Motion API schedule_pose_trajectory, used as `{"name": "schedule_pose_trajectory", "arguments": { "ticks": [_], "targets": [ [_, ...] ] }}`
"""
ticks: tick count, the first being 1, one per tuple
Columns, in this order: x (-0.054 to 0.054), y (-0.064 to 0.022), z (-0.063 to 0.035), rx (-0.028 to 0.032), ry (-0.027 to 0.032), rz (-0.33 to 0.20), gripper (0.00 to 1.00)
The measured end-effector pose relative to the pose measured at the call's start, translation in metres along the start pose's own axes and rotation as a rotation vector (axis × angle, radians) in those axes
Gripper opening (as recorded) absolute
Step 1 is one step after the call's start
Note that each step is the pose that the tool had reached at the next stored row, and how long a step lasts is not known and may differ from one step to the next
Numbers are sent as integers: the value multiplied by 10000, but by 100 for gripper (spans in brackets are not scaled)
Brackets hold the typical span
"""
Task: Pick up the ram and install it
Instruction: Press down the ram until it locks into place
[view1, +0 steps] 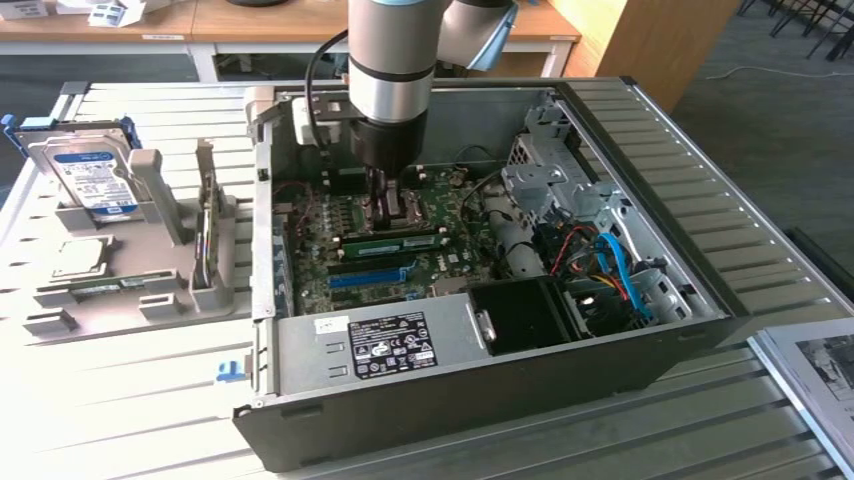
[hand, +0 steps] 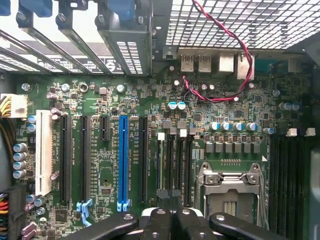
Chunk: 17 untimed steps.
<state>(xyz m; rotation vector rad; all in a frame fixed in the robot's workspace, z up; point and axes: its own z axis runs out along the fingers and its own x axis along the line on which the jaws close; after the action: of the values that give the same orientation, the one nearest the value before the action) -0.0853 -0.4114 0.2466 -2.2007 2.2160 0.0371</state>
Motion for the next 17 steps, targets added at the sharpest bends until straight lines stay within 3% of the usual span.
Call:
{"name": "schedule_pose_trajectory", "arguments": {
  "ticks": [17],
  "targets": [
    [-3, 0, -80, 1, -2, -1, 10]
  ]
}}
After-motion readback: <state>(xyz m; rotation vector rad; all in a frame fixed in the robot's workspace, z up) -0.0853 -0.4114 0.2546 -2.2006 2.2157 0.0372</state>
